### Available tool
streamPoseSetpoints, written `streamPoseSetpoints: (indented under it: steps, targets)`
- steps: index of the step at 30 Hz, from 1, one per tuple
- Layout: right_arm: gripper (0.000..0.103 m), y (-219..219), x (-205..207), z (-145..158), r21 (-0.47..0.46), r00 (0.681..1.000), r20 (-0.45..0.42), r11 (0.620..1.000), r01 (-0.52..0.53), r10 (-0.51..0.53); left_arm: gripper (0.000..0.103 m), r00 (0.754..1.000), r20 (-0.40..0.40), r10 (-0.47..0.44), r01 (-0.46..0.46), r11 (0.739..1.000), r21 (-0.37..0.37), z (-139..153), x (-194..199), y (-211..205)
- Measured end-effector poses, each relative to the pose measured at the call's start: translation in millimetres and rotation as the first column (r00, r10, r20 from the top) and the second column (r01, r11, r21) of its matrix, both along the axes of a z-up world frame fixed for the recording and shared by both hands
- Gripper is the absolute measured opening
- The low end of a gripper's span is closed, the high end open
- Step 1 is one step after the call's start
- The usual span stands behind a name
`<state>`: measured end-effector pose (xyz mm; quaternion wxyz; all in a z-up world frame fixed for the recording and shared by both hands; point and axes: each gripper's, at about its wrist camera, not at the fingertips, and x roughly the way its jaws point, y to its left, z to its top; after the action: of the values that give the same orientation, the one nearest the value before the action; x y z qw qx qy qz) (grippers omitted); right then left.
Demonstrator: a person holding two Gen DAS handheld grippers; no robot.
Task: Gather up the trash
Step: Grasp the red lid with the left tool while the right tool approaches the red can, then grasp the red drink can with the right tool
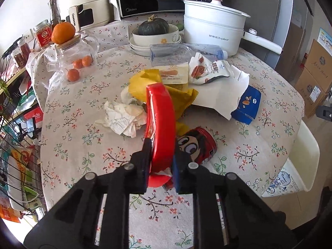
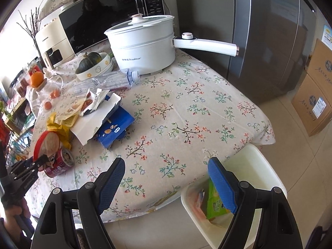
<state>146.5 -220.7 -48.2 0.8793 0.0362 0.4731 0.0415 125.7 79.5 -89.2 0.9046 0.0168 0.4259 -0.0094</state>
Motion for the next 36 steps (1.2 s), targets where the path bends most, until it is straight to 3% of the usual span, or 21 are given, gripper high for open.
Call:
streamPoseSetpoints:
  steps: [8, 19, 28, 36]
  targets:
    - [0.086, 75.3, -2.5, -12.9, -0.020, 0.982, 0.023, 0.982, -0.189, 0.190, 0.017, 0.996, 0.040, 0.075, -0.069, 0.990, -0.122, 27.0, -13.4, 33.0]
    - [0.087, 182.6, -11.4, -47.2, -0.037, 0.901, -0.004, 0.900, -0.434, 0.434, 0.017, 0.988, 0.002, 0.157, -0.153, 0.964, -0.216, 28.3, -32.6, 79.0]
    - [0.091, 241.4, 0.1, -72.7, 0.008, 0.870, -0.016, 0.870, -0.493, 0.493, 0.017, 0.986, -0.043, 0.164, -0.169, 0.956, -0.238, 15.3, -37.0, 101.0]
    - [0.093, 257.6, 19.1, -85.4, 0.011, 0.876, -0.027, 0.876, -0.481, 0.482, 0.017, 0.985, -0.073, 0.158, -0.172, 0.948, -0.269, 8.3, -32.1, 107.7]
